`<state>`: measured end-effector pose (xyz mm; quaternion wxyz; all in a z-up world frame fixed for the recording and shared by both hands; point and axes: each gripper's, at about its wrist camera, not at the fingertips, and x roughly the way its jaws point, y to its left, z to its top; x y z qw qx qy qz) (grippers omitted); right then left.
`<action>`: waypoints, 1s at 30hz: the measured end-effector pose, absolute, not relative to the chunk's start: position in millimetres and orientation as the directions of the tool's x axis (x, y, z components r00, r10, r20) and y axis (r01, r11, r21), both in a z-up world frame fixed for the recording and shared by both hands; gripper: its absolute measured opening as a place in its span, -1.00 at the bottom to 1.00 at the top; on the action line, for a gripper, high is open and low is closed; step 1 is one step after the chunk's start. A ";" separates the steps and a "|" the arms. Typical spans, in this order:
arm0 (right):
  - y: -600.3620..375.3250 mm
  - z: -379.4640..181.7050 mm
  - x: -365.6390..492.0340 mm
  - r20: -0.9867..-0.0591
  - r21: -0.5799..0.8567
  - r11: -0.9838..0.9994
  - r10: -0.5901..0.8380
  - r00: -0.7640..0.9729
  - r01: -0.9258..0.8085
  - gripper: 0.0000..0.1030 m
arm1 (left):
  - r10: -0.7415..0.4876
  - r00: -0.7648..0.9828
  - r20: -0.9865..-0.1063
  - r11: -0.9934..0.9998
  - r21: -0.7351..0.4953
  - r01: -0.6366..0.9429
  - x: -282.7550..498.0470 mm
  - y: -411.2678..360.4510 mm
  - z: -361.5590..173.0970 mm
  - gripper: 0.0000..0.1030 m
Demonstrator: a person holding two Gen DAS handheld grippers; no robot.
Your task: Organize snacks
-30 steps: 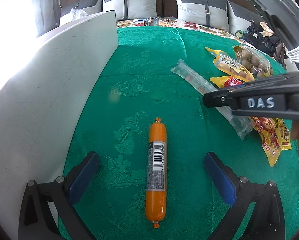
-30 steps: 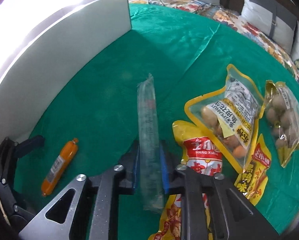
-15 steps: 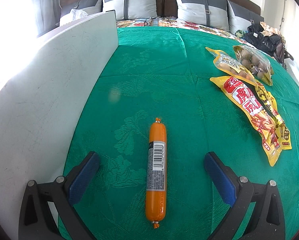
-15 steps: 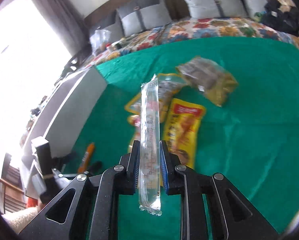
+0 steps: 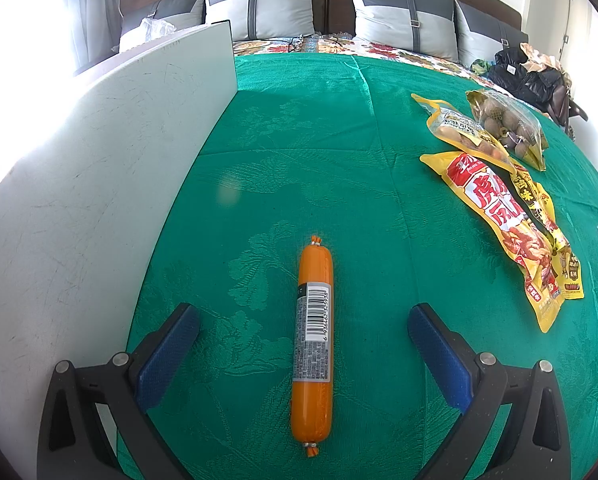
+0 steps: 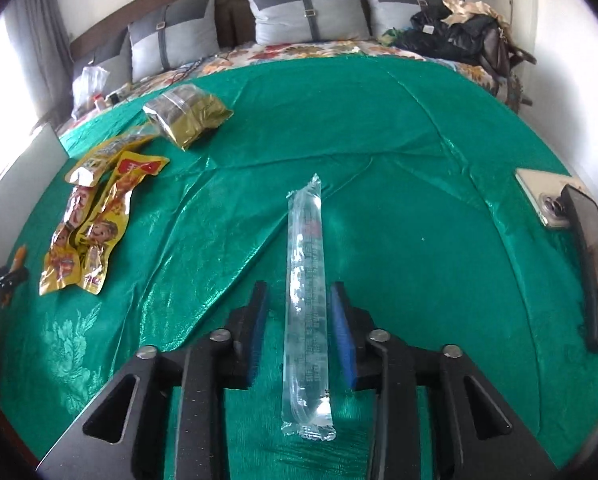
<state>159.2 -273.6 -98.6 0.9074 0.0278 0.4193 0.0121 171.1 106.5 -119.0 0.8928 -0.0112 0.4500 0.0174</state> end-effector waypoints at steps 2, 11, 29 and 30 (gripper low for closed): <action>-282.5 -109.1 154.7 -0.762 0.047 0.999 0.033 0.647 0.005 0.20 | 0.021 0.594 -0.804 0.999 -0.004 -0.041 171.1 106.5 -118.9 1.00; -274.9 -114.4 154.8 -0.782 -0.013 1.000 0.007 0.623 -0.027 0.66 | 0.021 0.594 -0.804 0.999 -0.004 -0.041 171.2 106.4 -119.0 1.00; -275.1 -114.1 154.7 -0.785 -0.022 1.000 -0.005 0.620 -0.020 0.73 | 0.021 0.593 -0.805 0.999 -0.005 -0.041 171.6 106.4 -118.4 1.00; -275.3 -114.1 154.6 -0.785 -0.022 1.000 -0.005 0.620 -0.020 0.73 | 0.017 0.586 -0.810 0.999 -0.004 -0.034 172.2 106.5 -118.0 1.00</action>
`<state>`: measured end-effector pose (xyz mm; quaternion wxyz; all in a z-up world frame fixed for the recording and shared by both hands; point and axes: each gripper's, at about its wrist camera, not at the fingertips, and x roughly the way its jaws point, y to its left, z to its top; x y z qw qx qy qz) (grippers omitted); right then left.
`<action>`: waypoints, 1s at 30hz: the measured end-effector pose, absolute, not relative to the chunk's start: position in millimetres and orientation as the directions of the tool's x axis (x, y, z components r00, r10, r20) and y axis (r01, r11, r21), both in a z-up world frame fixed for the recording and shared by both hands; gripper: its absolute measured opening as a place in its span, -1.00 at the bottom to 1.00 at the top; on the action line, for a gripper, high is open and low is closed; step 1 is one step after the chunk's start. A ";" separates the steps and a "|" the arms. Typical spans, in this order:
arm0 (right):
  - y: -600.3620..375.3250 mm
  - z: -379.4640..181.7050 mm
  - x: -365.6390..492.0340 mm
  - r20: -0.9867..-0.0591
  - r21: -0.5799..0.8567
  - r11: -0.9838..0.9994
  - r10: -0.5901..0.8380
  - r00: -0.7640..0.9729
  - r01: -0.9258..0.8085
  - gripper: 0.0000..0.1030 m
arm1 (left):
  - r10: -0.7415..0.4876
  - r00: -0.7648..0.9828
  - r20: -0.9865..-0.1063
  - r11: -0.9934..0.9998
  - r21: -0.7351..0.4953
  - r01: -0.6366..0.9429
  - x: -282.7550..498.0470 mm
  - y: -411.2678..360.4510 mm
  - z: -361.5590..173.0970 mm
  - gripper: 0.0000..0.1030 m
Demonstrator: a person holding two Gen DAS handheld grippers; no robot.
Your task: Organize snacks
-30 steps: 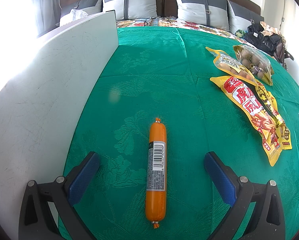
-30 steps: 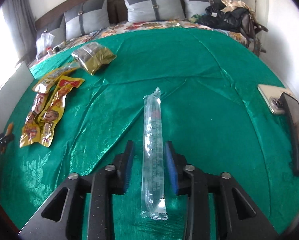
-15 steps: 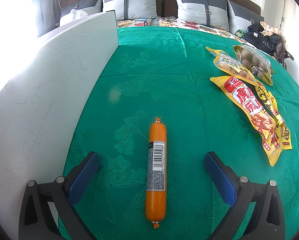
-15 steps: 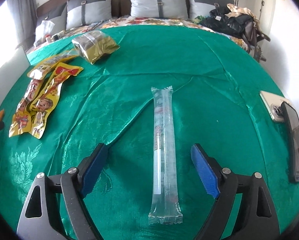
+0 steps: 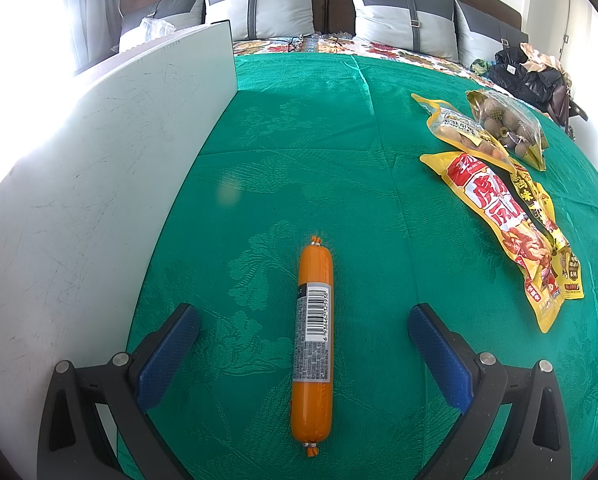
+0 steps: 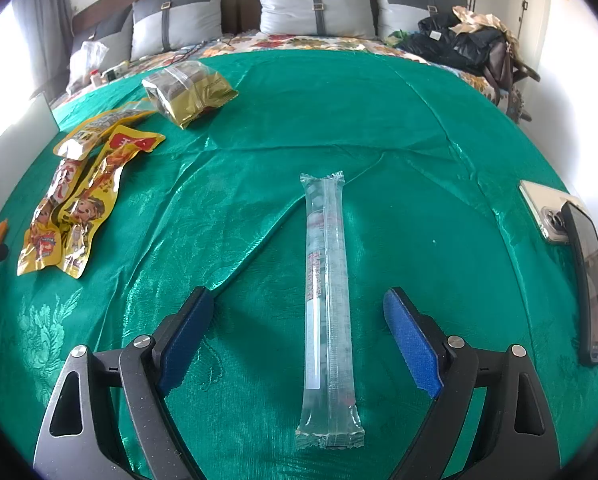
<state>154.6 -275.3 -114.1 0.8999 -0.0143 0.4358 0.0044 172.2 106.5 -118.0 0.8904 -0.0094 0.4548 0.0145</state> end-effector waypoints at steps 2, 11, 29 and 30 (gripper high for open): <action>-275.4 -114.0 154.4 -0.785 -0.022 1.000 -0.005 0.620 -0.020 0.73 | -0.012 0.523 -0.852 1.000 -0.008 0.010 179.5 107.8 -115.4 0.99; -275.0 -113.6 154.5 -0.784 -0.020 1.000 -0.003 0.621 -0.020 0.73 | -0.061 0.459 -0.886 0.992 -0.001 0.130 174.9 89.8 -99.2 -0.71; -285.4 -97.6 193.0 -0.919 -0.006 0.999 -0.025 0.393 0.049 -0.62 | -0.272 0.562 -0.781 0.953 -0.299 0.046 91.7 111.8 -88.9 -0.71; -288.9 -96.5 192.4 -0.925 0.021 0.997 -0.007 0.380 0.068 -0.63 | -0.280 0.564 -0.777 0.950 -0.308 0.047 88.7 113.1 -86.5 -0.71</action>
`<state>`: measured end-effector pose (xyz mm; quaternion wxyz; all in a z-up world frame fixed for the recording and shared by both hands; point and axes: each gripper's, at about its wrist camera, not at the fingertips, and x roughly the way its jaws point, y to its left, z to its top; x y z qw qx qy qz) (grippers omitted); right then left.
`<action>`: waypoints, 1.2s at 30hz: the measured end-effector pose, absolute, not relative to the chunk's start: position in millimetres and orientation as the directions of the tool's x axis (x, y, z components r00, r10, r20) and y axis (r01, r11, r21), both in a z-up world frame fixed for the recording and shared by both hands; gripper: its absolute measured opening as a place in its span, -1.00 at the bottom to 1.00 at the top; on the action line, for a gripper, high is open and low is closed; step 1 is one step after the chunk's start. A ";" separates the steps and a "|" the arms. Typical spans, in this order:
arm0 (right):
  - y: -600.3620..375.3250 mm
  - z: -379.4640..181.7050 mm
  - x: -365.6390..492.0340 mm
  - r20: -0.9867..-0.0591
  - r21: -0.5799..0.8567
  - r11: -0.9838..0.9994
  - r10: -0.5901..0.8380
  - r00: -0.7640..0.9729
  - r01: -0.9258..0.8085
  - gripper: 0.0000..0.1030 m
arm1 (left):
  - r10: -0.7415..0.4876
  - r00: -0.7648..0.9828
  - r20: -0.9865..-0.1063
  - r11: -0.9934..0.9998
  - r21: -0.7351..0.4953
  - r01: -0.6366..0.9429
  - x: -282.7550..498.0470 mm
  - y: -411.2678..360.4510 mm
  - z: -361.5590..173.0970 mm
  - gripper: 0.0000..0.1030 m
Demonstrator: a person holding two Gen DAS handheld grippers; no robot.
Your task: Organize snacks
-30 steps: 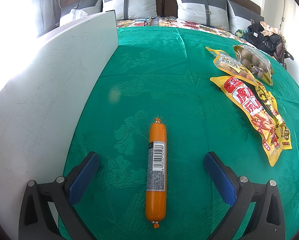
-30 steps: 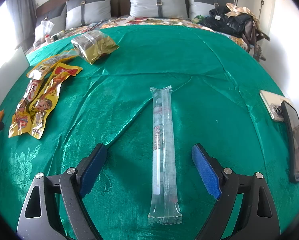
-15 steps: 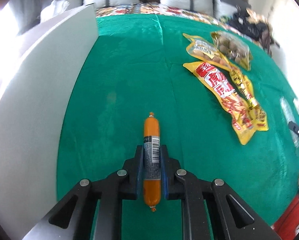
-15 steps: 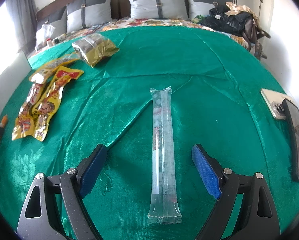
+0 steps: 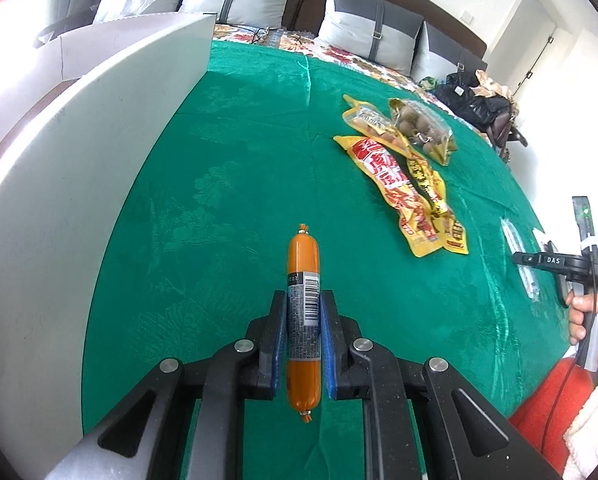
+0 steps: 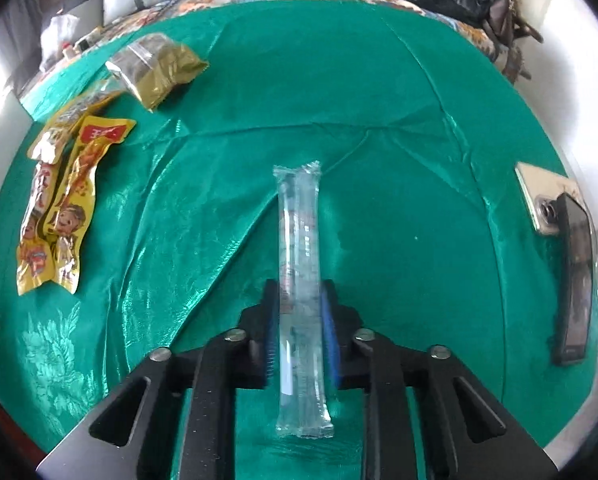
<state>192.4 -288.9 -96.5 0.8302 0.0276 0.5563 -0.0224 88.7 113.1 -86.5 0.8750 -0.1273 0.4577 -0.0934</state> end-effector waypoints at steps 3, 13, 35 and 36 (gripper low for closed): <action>-303.1 -87.9 178.7 -0.904 0.226 0.966 0.159 0.397 0.127 -0.63 | -0.314 0.573 -0.757 0.934 -0.354 0.045 81.9 119.1 -76.6 -0.71; -199.4 -16.9 145.2 -0.734 0.534 0.842 0.505 0.454 -0.074 -0.63 | -0.410 0.680 -0.608 0.861 -0.504 0.068 63.3 152.1 4.7 -0.71; 107.7 -6.8 137.7 -0.661 0.526 0.668 0.711 0.241 -0.527 -0.14 | 0.114 0.676 -0.728 0.889 -0.229 -0.397 16.4 329.3 2.1 0.52; 88.8 -11.3 138.6 -0.674 0.488 0.693 0.685 0.276 -0.531 -0.09 | 0.106 0.683 -0.723 0.894 -0.231 -0.384 17.7 321.0 4.4 0.52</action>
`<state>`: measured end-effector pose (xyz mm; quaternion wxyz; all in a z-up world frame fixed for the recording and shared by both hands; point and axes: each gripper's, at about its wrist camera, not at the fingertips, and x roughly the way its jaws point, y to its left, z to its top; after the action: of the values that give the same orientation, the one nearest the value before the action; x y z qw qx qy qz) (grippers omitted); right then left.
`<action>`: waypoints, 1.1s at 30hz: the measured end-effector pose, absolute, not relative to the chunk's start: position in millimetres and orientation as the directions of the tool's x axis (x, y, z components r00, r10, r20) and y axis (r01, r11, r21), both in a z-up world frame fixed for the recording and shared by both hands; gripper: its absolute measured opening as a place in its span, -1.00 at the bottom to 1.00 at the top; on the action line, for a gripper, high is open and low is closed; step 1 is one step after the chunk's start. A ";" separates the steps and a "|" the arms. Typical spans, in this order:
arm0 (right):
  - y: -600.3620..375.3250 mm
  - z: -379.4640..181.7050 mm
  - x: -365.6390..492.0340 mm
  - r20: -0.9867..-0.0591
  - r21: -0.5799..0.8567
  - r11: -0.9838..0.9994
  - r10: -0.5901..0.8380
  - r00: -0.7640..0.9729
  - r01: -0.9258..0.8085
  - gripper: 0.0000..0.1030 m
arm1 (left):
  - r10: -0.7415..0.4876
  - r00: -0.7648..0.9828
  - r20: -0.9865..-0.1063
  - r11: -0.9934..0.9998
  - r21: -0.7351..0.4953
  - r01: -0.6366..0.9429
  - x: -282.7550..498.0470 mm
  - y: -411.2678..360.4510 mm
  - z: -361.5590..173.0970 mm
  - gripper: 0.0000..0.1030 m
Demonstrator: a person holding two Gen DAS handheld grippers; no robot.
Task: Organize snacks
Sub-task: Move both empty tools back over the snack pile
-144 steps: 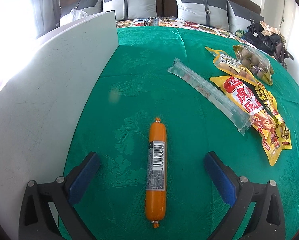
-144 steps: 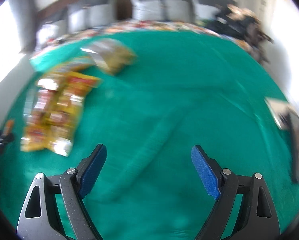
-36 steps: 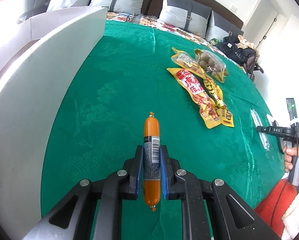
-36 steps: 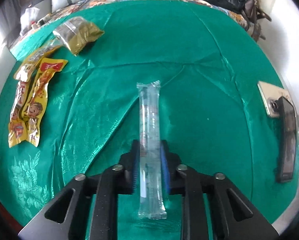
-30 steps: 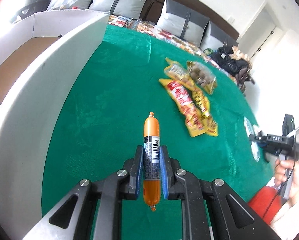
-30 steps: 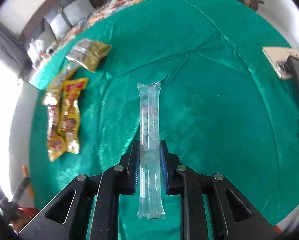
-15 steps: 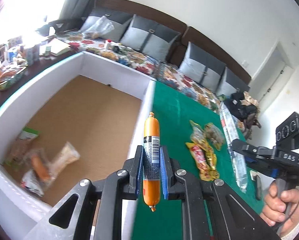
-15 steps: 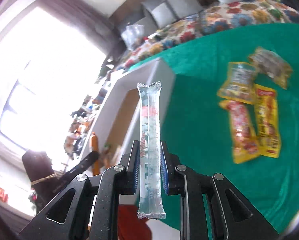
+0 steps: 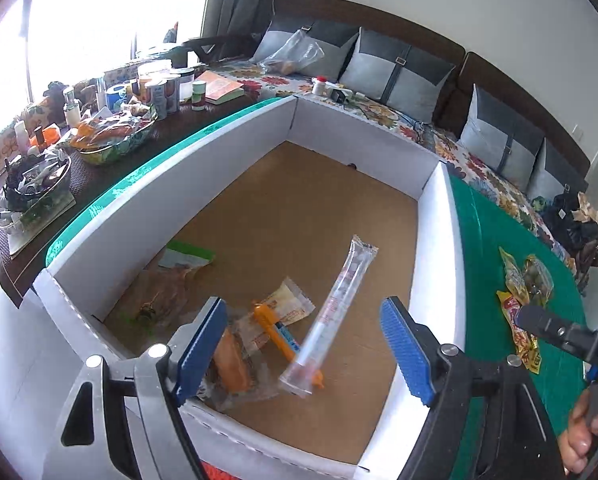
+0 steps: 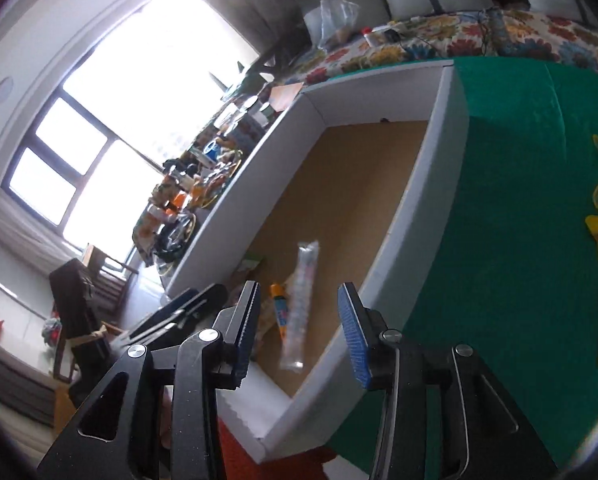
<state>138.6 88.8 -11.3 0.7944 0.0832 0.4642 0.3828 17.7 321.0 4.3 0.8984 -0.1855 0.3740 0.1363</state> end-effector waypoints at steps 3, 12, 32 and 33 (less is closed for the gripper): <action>20.8 -33.5 137.2 -0.731 0.266 0.814 0.520 0.442 -0.517 0.22 | 0.065 0.709 -0.702 0.922 -0.230 -0.312 26.7 286.8 16.8 0.53; -200.6 -93.4 140.4 -0.749 -0.132 0.978 0.008 0.663 -0.161 0.28 | -0.168 0.676 -0.717 0.980 -0.198 0.033 75.2 122.1 3.5 0.93; -292.6 -111.7 151.8 -0.778 -0.026 0.999 -0.049 0.626 0.047 0.72 | 0.017 0.591 -0.807 0.999 -0.005 -0.037 164.4 62.2 -117.1 0.99; -292.9 -112.0 151.2 -0.779 -0.025 0.999 -0.049 0.626 0.047 0.72 | 0.017 0.591 -0.807 0.999 -0.005 -0.037 164.9 62.6 -117.2 0.99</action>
<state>151.2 -292.9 -112.0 0.9016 -0.0011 0.4318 -0.0265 164.9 62.6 -117.2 0.8917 -0.0107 0.4522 0.0152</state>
